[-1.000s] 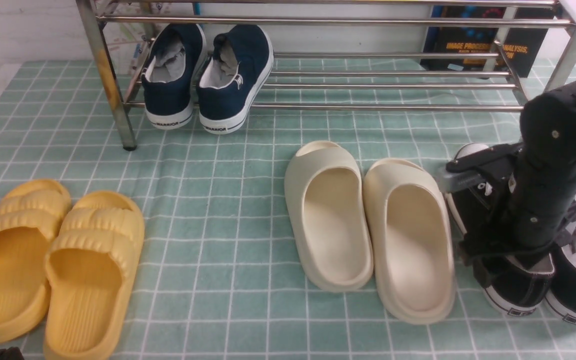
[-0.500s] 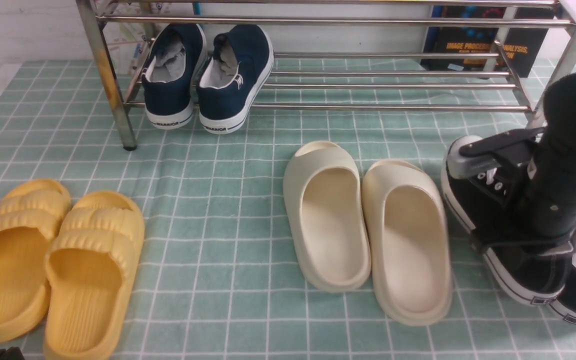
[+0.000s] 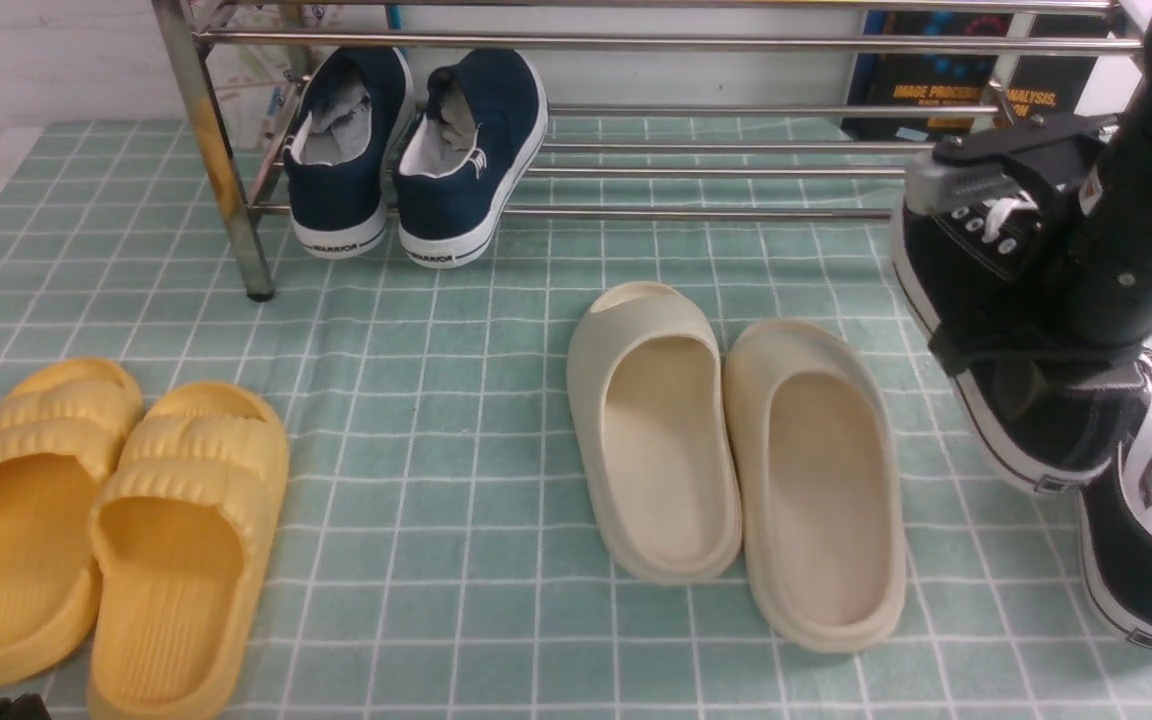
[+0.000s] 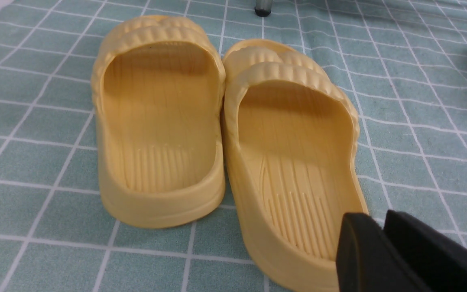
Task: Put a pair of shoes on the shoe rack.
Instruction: Use the right arm to put a shoe into the shoe rack
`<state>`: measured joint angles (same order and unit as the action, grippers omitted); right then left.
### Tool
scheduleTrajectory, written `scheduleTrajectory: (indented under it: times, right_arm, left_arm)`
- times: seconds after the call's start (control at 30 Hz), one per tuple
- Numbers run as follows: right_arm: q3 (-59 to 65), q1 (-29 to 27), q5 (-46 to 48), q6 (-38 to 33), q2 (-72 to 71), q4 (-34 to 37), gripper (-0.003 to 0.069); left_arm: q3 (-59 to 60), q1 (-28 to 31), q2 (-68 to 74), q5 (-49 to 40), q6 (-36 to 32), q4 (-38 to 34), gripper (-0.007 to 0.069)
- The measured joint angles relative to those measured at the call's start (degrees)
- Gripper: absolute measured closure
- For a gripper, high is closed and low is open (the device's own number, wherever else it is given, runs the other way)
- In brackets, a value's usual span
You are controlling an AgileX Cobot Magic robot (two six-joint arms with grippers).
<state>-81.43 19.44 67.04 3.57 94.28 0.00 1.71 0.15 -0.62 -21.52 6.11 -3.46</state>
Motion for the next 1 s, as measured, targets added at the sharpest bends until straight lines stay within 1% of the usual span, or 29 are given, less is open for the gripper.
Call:
scheduleTrajectory:
  times: [0.2,0.6,0.73,1.0]
  right_arm:
    - [-5.4,0.0,0.0,-0.8,3.7,0.0,0.0640]
    - [-21.7,0.0,1.3,-2.6,15.7,0.0,0.0640]
    - [-29.1,-0.1,2.6,-3.6,21.4,0.0,0.0640]
    - [-40.4,-2.1,3.1,-3.6,29.7,0.0,0.0640]
  left_arm:
    - [0.0,0.0,0.0,0.0,0.0,0.0,0.0533]
    - [0.0,0.0,0.0,0.0,0.0,0.0,0.0529]
    - [0.0,0.0,0.0,0.0,0.0,0.0,0.0523]
    - [0.0,0.0,0.0,0.0,0.0,0.0,0.0514]
